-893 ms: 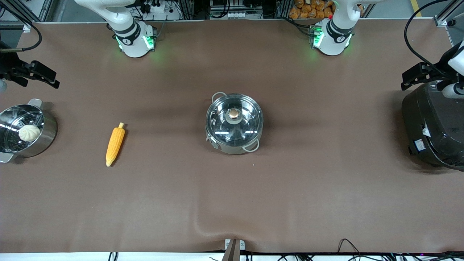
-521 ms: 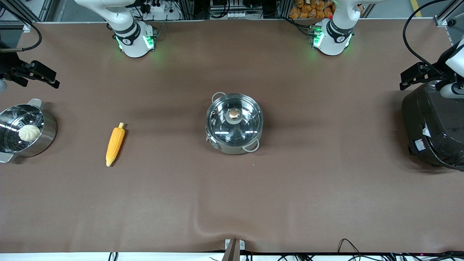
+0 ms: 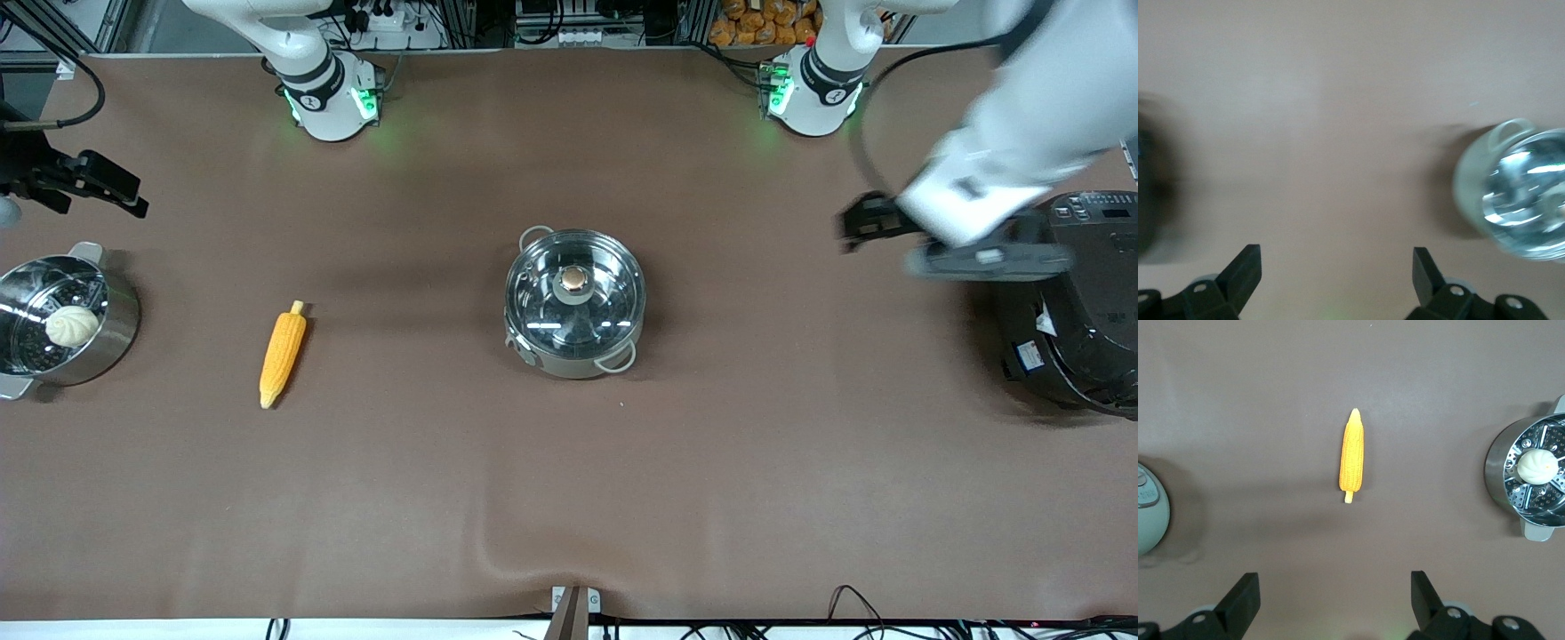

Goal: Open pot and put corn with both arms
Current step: 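Reach the left gripper to the pot lid while the right gripper reaches the corn, then lower the left gripper onto the lid knob while the right gripper descends to corn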

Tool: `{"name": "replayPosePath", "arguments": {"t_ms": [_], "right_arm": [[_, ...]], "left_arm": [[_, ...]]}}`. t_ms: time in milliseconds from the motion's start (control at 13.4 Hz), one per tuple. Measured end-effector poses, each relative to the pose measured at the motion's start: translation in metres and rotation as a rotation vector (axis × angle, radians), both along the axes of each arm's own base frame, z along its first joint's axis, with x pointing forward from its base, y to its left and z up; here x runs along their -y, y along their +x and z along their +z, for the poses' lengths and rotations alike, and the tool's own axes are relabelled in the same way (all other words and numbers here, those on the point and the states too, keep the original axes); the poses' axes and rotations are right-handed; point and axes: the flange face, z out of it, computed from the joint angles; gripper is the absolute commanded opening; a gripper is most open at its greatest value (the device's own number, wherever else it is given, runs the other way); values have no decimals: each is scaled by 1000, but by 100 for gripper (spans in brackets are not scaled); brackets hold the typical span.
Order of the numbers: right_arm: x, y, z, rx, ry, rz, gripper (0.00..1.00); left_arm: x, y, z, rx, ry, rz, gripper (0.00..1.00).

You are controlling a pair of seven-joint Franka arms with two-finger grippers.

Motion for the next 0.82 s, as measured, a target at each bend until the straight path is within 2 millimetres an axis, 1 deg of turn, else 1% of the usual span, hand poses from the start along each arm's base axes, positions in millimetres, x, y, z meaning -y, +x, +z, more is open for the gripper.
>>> {"name": "replayPosePath", "arguments": {"t_ms": [74, 223, 372, 446, 521, 595, 669, 818], "right_arm": [[0, 6, -10, 13, -1, 0, 100], [-1, 21, -41, 30, -2, 2, 100], [-4, 37, -86, 51, -5, 6, 100], [-5, 42, -110, 60, -6, 7, 100], [-4, 46, -135, 66, -7, 7, 100], [-4, 49, -160, 76, -8, 6, 100], [-4, 49, -187, 88, -9, 6, 100], [-4, 45, -239, 102, -11, 7, 100]], "left_arm": [[37, -1, -14, 4, -20, 62, 100], [111, -6, -44, 32, -58, 196, 100], [184, -23, -84, 28, -69, 292, 100], [216, -33, -105, 15, -61, 323, 100], [241, -42, -125, 2, -51, 345, 100], [260, -50, -144, -7, -42, 362, 100], [274, -56, -160, -16, -31, 373, 100], [289, -66, -181, -29, -6, 375, 100]]}}
